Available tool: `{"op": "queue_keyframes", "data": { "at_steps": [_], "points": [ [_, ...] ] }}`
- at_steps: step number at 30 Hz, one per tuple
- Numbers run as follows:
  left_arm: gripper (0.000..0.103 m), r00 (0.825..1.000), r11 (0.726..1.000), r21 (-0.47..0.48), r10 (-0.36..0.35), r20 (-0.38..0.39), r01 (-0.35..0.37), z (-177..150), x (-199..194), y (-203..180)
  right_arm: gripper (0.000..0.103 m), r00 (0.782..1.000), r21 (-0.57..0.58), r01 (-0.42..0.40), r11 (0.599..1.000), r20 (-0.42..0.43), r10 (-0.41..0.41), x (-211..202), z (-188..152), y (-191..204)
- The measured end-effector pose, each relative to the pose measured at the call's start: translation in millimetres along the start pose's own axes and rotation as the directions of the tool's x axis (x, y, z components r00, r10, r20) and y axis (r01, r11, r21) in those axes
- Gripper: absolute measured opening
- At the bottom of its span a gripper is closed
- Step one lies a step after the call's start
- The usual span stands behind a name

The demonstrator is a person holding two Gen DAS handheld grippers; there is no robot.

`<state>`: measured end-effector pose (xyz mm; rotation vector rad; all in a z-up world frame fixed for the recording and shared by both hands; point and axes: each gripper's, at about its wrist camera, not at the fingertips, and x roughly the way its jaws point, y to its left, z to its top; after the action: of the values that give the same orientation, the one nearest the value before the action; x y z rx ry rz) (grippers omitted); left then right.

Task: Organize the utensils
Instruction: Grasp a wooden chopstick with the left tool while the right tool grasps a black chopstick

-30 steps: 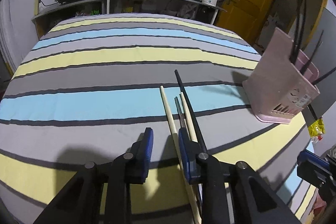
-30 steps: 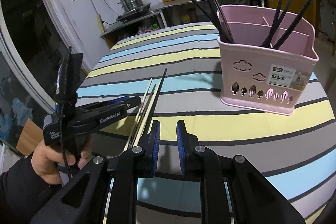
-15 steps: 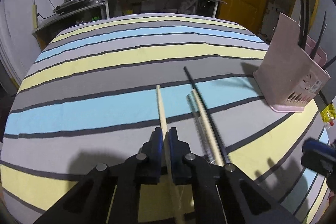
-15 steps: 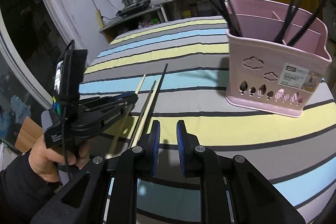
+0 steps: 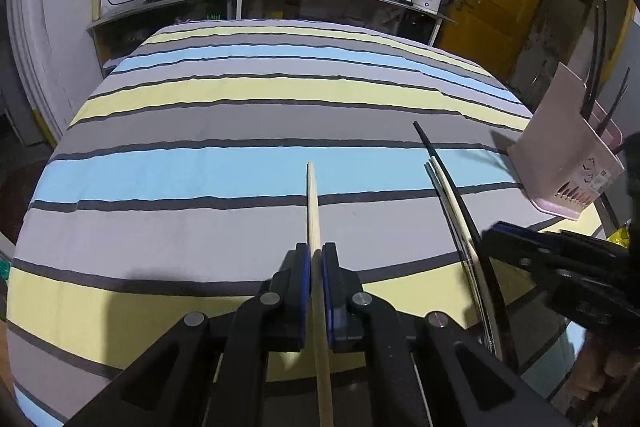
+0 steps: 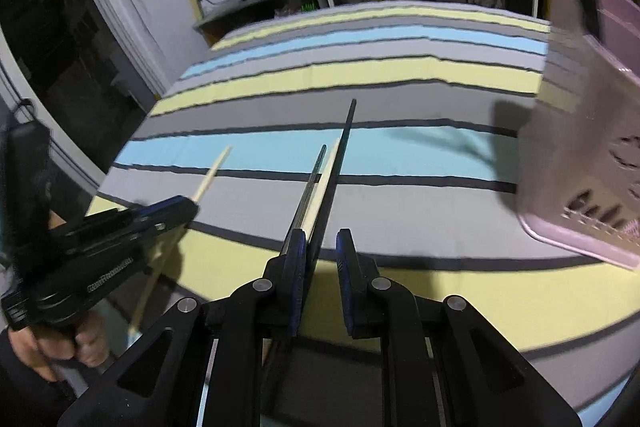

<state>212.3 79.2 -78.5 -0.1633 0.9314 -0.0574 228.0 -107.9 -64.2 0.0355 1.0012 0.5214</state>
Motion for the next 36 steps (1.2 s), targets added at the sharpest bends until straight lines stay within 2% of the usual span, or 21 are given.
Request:
{"op": "queue_keyframes", "data": {
  "at_steps": [5, 12, 19, 28, 36],
  "points": [
    [0.006, 1.000, 1.000, -0.005, -0.005, 0.004, 0.005, 1, 1, 2, 0.016, 1.000, -0.021, 0.018, 1.000, 0.000, -0.018, 9, 3, 0],
    [0.006, 1.000, 1.000, -0.018, -0.019, -0.005, 0.019, 6, 4, 3, 0.016, 0.999, 0.015, 0.039, 0.999, -0.004, -0.039, -1, -1, -12],
    [0.006, 1.000, 1.000, 0.028, 0.008, -0.020, -0.008, 17, 13, -3, 0.016, 0.997, -0.006, 0.071, 0.997, -0.015, -0.071, 11, 18, -9],
    [0.006, 1.000, 0.999, 0.043, 0.003, -0.015, -0.003, 21, 17, -3, 0.016, 0.996, 0.007, 0.091, 0.996, -0.015, -0.091, 31, 44, -15],
    [0.006, 1.000, 0.997, 0.074, 0.012, -0.026, -0.010, 30, 23, -6, 0.015, 0.994, -0.002, 0.106, 0.994, -0.016, -0.106, 37, 49, -13]
  ]
}}
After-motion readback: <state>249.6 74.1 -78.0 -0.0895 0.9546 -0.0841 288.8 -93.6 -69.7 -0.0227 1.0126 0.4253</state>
